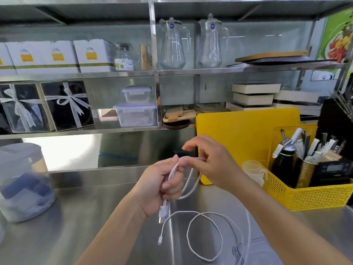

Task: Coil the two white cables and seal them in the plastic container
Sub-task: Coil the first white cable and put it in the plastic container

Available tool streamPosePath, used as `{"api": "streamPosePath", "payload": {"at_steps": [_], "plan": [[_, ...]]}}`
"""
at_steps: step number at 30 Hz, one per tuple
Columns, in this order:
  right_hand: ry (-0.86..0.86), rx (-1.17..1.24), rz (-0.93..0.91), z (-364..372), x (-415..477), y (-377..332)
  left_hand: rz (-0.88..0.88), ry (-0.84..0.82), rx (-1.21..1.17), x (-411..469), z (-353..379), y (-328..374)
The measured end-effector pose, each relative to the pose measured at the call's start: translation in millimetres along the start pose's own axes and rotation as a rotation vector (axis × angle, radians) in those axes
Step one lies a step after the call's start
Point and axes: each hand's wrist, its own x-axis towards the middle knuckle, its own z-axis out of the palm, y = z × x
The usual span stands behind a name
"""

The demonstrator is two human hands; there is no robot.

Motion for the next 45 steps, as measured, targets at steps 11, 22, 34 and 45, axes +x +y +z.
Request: {"api": "streamPosePath", "payload": {"at_steps": [11,22,34,45], "plan": [[-0.032,0.306,0.077,-0.9,4.7,-4.7,-0.004,0.034,0.03,-6.3,4.2,14.1],[-0.271,0.031,0.384,16.3,-29.2,52.8,0.405,0.349,-0.389,-16.3,-24.2,52.1],[-0.757,-0.225,-0.068,19.1,-21.6,-19.8,0.158,0.401,0.405,-1.0,-16.5,8.2],[-0.43,0.131,0.137,2.0,-6.7,18.6,-0.177,0.028,0.613,2.9,-19.7,-14.6]]}}
